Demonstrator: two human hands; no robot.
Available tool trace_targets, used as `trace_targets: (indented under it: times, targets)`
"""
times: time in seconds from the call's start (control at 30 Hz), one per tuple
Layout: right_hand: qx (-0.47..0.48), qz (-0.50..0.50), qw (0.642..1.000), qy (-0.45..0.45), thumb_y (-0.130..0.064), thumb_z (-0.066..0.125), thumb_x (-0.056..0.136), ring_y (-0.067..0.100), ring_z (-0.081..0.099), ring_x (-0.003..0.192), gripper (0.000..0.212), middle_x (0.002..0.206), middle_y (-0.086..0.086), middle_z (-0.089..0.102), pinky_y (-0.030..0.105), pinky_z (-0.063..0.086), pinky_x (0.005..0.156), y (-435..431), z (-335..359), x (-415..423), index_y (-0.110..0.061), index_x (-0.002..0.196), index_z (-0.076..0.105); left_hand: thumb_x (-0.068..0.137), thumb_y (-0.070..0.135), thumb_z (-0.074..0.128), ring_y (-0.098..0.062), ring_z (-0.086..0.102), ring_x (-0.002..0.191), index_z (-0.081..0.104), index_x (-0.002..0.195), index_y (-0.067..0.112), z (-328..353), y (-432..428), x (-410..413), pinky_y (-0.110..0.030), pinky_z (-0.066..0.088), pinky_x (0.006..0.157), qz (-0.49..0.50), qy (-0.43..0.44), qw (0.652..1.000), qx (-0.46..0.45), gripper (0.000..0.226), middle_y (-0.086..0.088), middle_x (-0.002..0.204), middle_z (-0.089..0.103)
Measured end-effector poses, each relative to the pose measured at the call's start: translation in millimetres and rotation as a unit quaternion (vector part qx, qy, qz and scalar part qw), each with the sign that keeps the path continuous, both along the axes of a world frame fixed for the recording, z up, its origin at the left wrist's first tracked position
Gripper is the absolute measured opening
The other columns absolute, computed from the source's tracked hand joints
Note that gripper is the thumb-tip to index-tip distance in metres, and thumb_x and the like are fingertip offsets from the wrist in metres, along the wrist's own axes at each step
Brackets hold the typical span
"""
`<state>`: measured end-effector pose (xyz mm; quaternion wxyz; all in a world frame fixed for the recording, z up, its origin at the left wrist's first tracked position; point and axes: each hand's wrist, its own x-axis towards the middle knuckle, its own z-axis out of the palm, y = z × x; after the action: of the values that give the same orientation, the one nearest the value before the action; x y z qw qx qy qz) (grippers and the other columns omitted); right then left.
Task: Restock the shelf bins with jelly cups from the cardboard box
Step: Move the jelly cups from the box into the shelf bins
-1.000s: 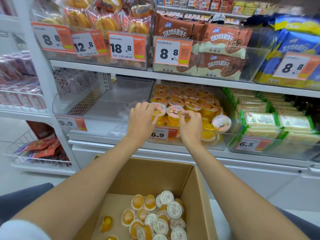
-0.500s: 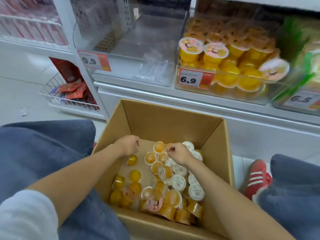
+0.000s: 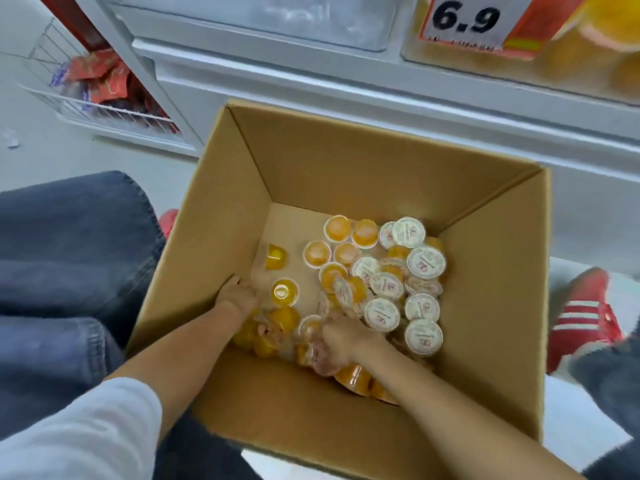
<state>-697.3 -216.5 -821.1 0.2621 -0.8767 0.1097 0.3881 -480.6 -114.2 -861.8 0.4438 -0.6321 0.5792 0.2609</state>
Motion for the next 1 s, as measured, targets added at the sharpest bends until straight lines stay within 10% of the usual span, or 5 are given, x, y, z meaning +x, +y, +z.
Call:
trace_targets:
  times: [0.13, 0.43, 0.57, 0.73, 1.0]
  targets:
    - [-0.028, 0.05, 0.998, -0.018, -0.044, 0.063, 0.08, 0.024, 0.027, 0.135, 0.056, 0.139, 0.003, 0.044, 0.046, 0.011, 0.116, 3.7, -9.7, -9.8, -0.023, 0.131, 0.052, 0.101, 0.023, 0.034, -0.024, 0.033, 0.136, 0.03, 0.144, 0.016, 3.5, -4.0, -4.0, -0.038, 0.02, 0.11, -0.069, -0.016, 0.997, 0.002, 0.044, -0.006, 0.147, 0.04]
    - [-0.074, 0.006, 0.99, -0.119, -0.051, 0.067, 0.068, 0.024, 0.037, 0.125, 0.072, 0.122, 0.008, 0.056, 0.047, 0.002, 0.119, 6.7, -13.2, -24.8, -0.01, 0.126, 0.054, 0.074, 0.045, 0.075, -0.025, 0.053, 0.121, 0.041, 0.136, 0.022, 12.2, -16.3, -7.8, -0.034, 0.042, 0.102, 0.169, 0.096, 0.973, -0.124, 0.075, -0.005, 0.135, 0.05]
    - [-0.055, -0.124, 0.968, -0.212, -0.045, 0.056, 0.068, 0.025, 0.042, 0.125, 0.075, 0.124, 0.008, 0.054, 0.037, 0.014, 0.118, 5.0, -5.1, -20.4, -0.01, 0.134, 0.047, 0.067, 0.018, 0.078, -0.015, 0.059, 0.075, 0.056, 0.11, 0.013, 37.6, -44.7, -10.9, -0.027, 0.05, 0.069, 0.489, 0.215, 0.822, -0.199, 0.049, -0.001, 0.092, 0.063]
    - [-0.011, -0.367, 0.89, -0.271, -0.036, 0.064, 0.074, 0.017, 0.048, 0.117, 0.081, 0.131, -0.002, 0.045, 0.029, 0.043, 0.092, -28.4, 33.4, -5.7, -0.021, 0.146, 0.031, 0.059, 0.009, 0.072, -0.018, 0.053, 0.06, 0.058, 0.104, 0.008, 83.2, -81.9, -14.9, -0.027, 0.044, 0.058, 0.587, 0.309, 0.69, -0.291, 0.048, -0.001, 0.086, 0.058]
    - [-0.119, -0.432, 0.779, -0.439, -0.03, 0.07, 0.067, 0.015, 0.054, 0.097, 0.049, 0.104, -0.006, 0.047, 0.025, 0.045, 0.081, -108.1, 148.4, -31.3, -0.018, 0.11, 0.049, 0.05, 0.043, 0.067, -0.016, 0.055, 0.118, 0.056, 0.131, 0.025, 200.4, -138.6, -61.3, -0.027, 0.043, 0.101, 0.364, 0.348, 0.746, -0.435, 0.083, 0.002, 0.128, 0.058]
